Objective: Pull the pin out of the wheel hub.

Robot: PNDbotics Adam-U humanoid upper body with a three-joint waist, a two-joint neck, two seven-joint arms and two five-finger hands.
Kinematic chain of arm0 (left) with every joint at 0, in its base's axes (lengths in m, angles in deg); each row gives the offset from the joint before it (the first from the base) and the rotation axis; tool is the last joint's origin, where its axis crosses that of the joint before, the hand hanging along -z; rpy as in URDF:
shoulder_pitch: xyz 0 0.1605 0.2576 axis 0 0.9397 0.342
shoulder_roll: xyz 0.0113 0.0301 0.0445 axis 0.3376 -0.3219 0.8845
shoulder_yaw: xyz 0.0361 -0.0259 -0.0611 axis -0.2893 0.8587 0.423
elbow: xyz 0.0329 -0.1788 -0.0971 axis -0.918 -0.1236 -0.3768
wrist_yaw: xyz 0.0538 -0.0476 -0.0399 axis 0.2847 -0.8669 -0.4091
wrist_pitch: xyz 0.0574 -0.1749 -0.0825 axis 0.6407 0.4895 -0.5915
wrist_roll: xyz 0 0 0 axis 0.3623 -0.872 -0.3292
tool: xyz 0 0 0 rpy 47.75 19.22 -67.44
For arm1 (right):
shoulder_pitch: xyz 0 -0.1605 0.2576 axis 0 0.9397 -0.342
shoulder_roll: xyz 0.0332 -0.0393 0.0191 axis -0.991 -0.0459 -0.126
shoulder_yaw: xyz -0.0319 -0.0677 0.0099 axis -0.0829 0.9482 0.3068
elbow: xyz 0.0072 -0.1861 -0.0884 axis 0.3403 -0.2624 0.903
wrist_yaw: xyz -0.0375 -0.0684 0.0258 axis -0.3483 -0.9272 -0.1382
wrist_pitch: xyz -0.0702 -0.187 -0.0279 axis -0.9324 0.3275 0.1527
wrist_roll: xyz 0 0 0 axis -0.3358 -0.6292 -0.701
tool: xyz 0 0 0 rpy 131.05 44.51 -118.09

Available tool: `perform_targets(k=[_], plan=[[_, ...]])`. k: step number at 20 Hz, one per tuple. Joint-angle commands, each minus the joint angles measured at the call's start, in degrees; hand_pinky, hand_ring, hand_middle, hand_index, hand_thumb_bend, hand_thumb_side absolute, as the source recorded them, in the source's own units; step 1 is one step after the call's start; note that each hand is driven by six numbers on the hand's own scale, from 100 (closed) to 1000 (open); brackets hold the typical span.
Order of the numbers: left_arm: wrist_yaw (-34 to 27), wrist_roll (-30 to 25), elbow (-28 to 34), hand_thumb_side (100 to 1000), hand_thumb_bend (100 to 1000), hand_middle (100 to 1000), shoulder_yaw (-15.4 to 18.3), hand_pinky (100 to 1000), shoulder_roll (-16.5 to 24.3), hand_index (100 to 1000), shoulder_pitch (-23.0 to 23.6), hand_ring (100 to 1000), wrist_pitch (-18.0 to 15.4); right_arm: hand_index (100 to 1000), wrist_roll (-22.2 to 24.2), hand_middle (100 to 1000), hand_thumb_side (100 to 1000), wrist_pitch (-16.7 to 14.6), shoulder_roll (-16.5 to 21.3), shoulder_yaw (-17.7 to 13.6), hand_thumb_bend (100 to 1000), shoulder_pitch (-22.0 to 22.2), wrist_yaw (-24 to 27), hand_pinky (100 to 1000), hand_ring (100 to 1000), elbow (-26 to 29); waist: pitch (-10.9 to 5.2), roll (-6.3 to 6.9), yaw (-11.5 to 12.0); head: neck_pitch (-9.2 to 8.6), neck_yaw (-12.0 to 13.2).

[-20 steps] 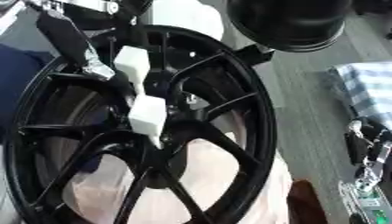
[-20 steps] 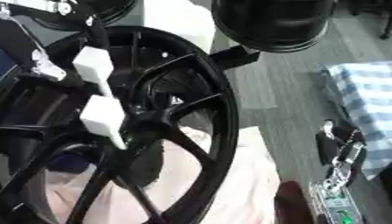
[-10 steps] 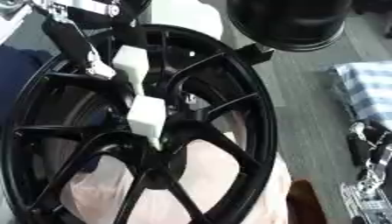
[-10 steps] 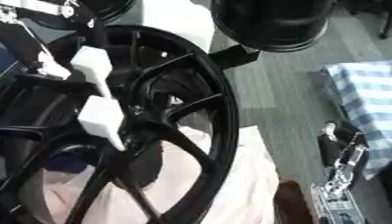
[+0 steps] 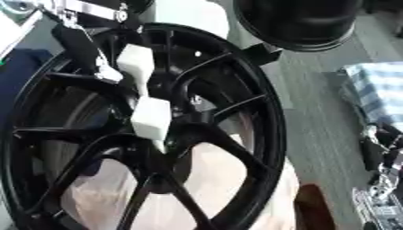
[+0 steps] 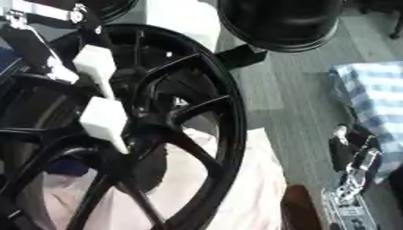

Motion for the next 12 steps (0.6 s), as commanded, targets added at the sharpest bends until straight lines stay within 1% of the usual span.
perform_targets(k=[1, 4, 5, 9, 12], plan=[[0.36, -0.44, 0.05, 221, 214, 551, 1.04, 713, 0.62, 698, -0.82, 655, -0.64, 722, -0.08, 571, 420, -0.29, 0.69, -0.13, 135, -0.42, 0.19, 691, 686, 1.21, -1.17, -0.04, -0.11, -0.77, 0.06], [-0.28, -0.44, 0.41, 168, 115, 499, 1.55, 682, 0.56, 643, -0.97, 611, 0.14, 722, -0.06, 571, 420, -0.32, 0.69, -0.14, 136, -0.41, 0.22, 691, 686, 1.18, -1.19, -0.06, -0.11, -0.73, 0.07], [-0.62, -0.44, 0.65, 166, 100, 488, 1.76, 674, 0.58, 630, -1.04, 602, 0.49, 722, -0.06, 571, 420, -0.33, 0.69, -0.15, 136, -0.40, 0.24, 691, 686, 1.17, -1.19, -0.05, -0.10, -0.70, 0.07], [-1.83, -0.44, 2.11, 207, 100, 407, 3.54, 610, 0.91, 533, -1.53, 545, 2.49, 722, -0.04, 571, 419, -0.33, 0.72, -0.19, 138, -0.35, 0.28, 691, 686, 1.10, -1.27, -0.02, -0.02, -0.49, -0.01], [-2.86, -0.44, 3.25, 219, 100, 365, 4.99, 582, 1.14, 489, -1.82, 519, 4.29, 722, -0.05, 572, 418, -0.32, 0.78, -0.25, 140, -0.31, 0.31, 691, 686, 1.06, -1.39, 0.02, 0.05, -0.44, -0.04]])
